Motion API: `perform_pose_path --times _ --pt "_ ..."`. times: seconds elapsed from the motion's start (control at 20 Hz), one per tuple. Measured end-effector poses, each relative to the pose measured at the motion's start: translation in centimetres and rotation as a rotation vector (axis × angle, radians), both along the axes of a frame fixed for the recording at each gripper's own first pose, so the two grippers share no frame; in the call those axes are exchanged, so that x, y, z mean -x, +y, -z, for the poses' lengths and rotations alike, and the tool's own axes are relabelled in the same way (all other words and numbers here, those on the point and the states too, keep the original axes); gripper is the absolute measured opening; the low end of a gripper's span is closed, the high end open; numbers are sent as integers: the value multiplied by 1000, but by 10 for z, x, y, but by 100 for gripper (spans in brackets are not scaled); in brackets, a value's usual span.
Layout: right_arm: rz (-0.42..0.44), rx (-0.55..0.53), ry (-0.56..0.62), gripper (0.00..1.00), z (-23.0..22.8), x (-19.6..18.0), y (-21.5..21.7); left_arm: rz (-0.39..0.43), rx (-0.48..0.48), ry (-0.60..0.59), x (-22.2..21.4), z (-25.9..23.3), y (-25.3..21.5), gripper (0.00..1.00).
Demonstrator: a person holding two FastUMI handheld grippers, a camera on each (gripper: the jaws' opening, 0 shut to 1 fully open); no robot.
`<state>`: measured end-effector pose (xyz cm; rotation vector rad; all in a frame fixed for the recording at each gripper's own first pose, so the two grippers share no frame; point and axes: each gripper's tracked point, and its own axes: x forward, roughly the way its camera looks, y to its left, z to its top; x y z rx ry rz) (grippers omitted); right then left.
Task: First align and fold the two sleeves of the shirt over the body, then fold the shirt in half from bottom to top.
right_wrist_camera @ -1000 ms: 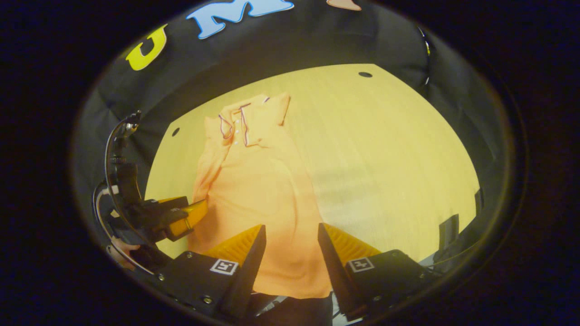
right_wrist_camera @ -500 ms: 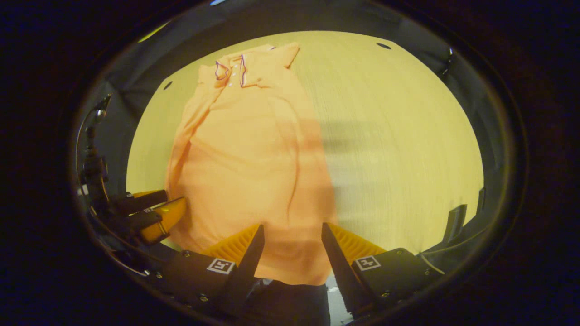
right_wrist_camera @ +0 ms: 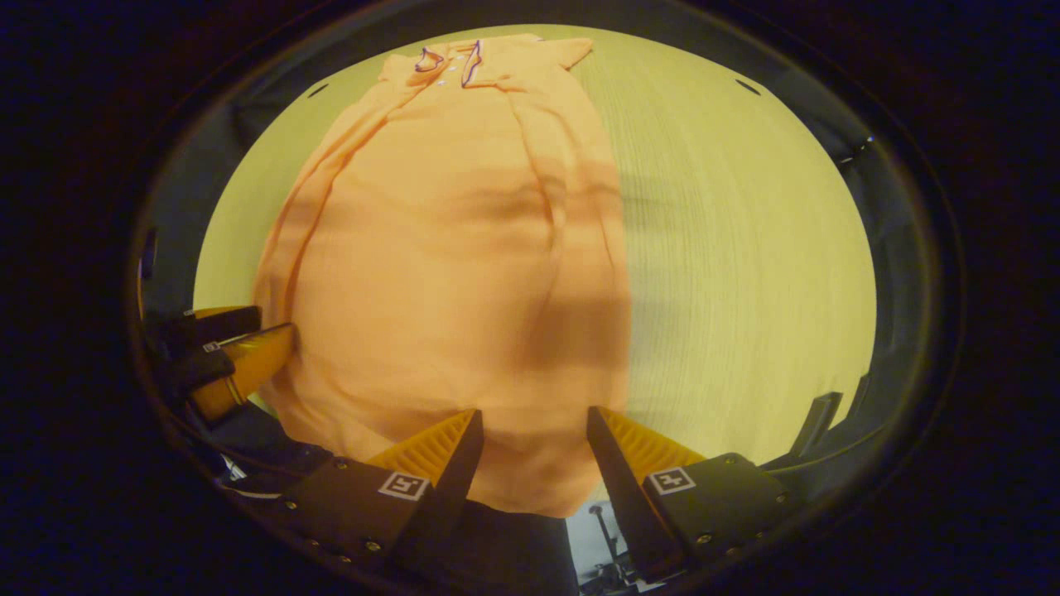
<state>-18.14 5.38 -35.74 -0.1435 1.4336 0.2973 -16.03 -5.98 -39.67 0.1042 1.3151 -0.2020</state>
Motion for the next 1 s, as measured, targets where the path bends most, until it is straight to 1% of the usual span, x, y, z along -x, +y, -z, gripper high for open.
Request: perform_pose_path --times 0.05,0.1,0.2,0.35,0.45,0.5,0.55,0.6,0.65,0.7,0.75,0.8,0.85,0.9,0.95,1.0 --pt "-14 19 -2 81 1 0 -1 3 -2 18 0 2 0 89" --pt "-32 40 -6 81 2 1 0 7 -4 29 -1 2 -1 87" --pt "-65 62 -11 81 2 0 1 7 -10 52 -2 3 -1 88" --pt "-47 73 25 81 3 1 2 6 -16 72 -2 3 -1 87" --pt "-45 92 67 81 2 1 2 -2 -17 77 -1 2 -1 88" --pt "-46 99 82 81 3 1 3 -4 -16 75 -2 2 0 87" --pt "-44 104 86 81 2 1 4 -5 -16 73 -1 2 -1 89" --pt "-43 107 88 81 3 1 5 -3 -16 72 -2 2 -1 87" --pt "-43 109 85 81 3 1 5 -4 -15 73 -2 3 -1 89" --pt "-42 108 80 81 3 0 5 -7 -15 75 -2 2 -1 89" --pt "-41 105 72 81 3 1 5 -9 -12 76 -2 2 -2 84" --pt "-41 98 63 81 2 -1 6 -8 -16 81 -2 3 -2 83" --pt "-49 101 60 79 5 1 5 -1 -11 78 -2 2 -5 81" --pt "-61 102 58 74 3 2 7 4 -9 79 -1 2 -7 73" --pt "-62 111 58 61 3 3 8 18 -6 70 -2 0 -13 65" --pt "-78 116 61 55 2 3 9 26 -7 70 0 1 -16 54"
